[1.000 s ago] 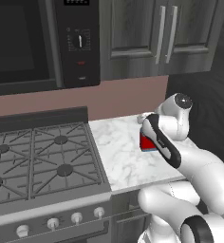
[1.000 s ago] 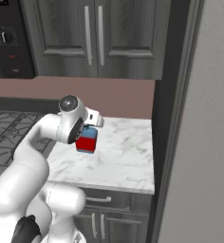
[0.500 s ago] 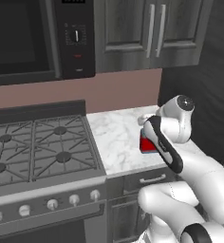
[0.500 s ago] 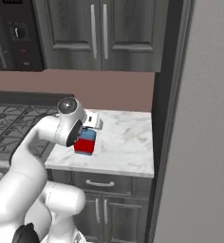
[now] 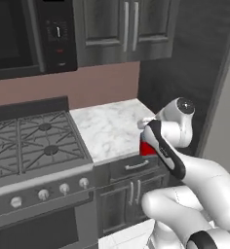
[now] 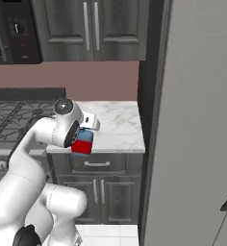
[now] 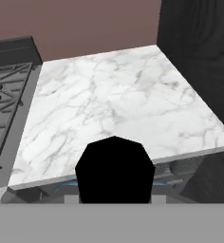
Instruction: Place the drinks on the dining counter in a tight cluster.
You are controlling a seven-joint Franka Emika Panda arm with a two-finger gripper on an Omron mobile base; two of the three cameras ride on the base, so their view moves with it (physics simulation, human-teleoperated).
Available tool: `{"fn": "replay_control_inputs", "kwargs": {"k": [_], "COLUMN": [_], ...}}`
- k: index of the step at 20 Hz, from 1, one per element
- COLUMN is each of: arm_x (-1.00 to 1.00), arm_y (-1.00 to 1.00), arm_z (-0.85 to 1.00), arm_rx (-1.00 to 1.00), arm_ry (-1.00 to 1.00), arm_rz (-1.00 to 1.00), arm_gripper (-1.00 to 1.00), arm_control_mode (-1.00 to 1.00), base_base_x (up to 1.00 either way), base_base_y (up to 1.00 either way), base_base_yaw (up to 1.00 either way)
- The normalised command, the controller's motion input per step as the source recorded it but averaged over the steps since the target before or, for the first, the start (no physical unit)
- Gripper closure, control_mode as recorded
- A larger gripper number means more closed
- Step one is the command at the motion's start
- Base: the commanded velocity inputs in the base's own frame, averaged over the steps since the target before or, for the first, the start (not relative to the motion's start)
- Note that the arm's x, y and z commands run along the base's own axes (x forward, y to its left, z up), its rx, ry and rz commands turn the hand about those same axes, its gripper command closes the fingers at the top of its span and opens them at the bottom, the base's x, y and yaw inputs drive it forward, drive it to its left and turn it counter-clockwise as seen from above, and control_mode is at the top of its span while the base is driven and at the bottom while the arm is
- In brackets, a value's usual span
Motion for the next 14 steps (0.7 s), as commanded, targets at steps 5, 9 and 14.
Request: {"fn": "replay_control_inputs", "kwargs": {"k": [5,9,14], "arm_x": [0.0,0.0,0.0], "arm_y": [0.0,0.0,0.0], "arm_z": [0.0,0.0,0.0], "arm_rx": [0.0,0.0,0.0], "arm_ry": [0.0,0.0,0.0], "arm_rz": [0.0,0.0,0.0], "arm_gripper": [1.0,1.0,1.0], "arm_control_mode": [1.0,1.0,1.0], "base_base_x": [-0.39,-0.26,-0.19], "base_base_y": [0.15,0.09,0.07], "base_base_yaw": [-0.71,-0.83,-0.89]}}
